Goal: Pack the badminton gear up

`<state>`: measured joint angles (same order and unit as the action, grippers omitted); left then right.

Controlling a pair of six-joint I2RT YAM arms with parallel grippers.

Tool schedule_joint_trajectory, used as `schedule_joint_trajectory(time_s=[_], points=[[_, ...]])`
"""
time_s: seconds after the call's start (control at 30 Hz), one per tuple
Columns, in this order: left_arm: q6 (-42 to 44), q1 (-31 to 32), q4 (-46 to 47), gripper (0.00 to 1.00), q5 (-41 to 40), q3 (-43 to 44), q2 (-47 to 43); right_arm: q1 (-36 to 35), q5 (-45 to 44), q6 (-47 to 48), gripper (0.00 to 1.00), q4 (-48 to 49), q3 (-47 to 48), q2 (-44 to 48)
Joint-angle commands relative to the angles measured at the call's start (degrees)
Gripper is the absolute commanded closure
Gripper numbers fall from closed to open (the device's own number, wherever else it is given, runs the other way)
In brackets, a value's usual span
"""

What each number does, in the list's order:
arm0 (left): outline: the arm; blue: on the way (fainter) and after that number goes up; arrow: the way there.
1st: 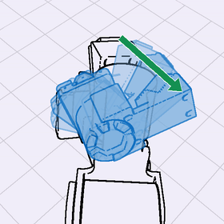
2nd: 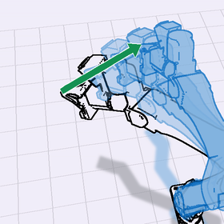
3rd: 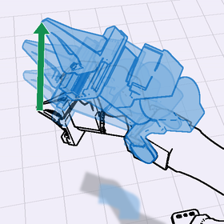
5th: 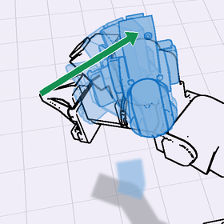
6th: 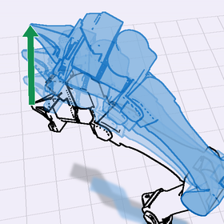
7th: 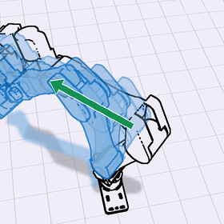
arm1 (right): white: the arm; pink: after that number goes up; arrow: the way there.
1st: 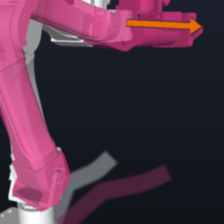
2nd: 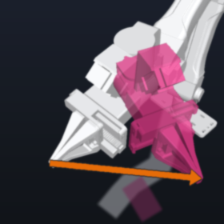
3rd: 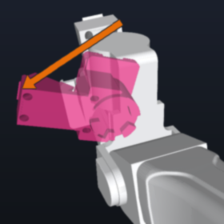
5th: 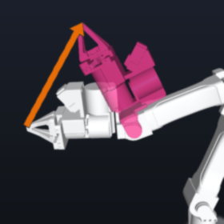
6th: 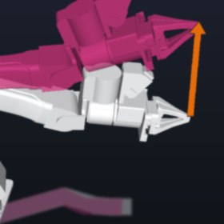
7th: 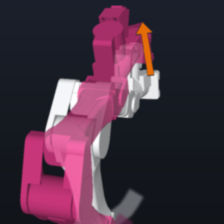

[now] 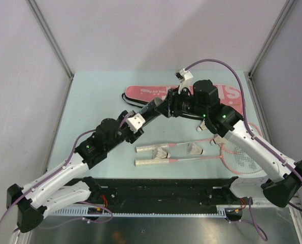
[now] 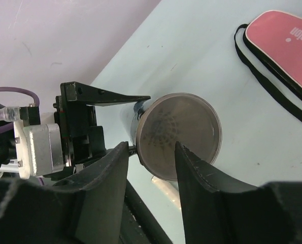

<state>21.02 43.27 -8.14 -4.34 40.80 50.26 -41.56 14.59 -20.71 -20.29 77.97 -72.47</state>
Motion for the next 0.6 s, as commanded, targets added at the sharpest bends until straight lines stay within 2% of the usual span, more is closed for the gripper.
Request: schedule_joint_trajectory(time_s=[0.0,0.17,0.2,0.27,0.37,0.5,0.57], points=[[-0.3,0.6,4.0,0.53,-0.2,0.2,-0.3,-0.2,1.4,0.1,0.58,2.8,2.4,-0.4],[-0.2,0.7,4.1,0.54,-0.4,0.2,-0.2,-0.2,2.4,-0.7,0.71,3.7,2.4,-0.6],[-0.2,0.8,4.1,0.54,-0.5,0.2,-0.2,-0.2,2.3,-0.9,0.78,3.6,2.4,-0.4],[-0.1,0.8,4.1,0.55,-0.8,0.2,-0.2,-0.2,2.0,-1.1,0.83,3.6,2.4,-0.2],[-0.2,0.9,4.0,0.56,-1.4,0.3,0.0,0.0,1.2,-1.2,1.00,3.3,2.3,0.6],[0.0,1.0,4.1,0.57,-1.7,0.2,0.3,2.0,-1.2,-3.2,1.00,4.0,0.4,4.0],[0.0,1.0,4.0,0.58,-1.7,0.3,0.7,5.9,1.3,-6.4,1.00,6.8,-1.3,7.3]])
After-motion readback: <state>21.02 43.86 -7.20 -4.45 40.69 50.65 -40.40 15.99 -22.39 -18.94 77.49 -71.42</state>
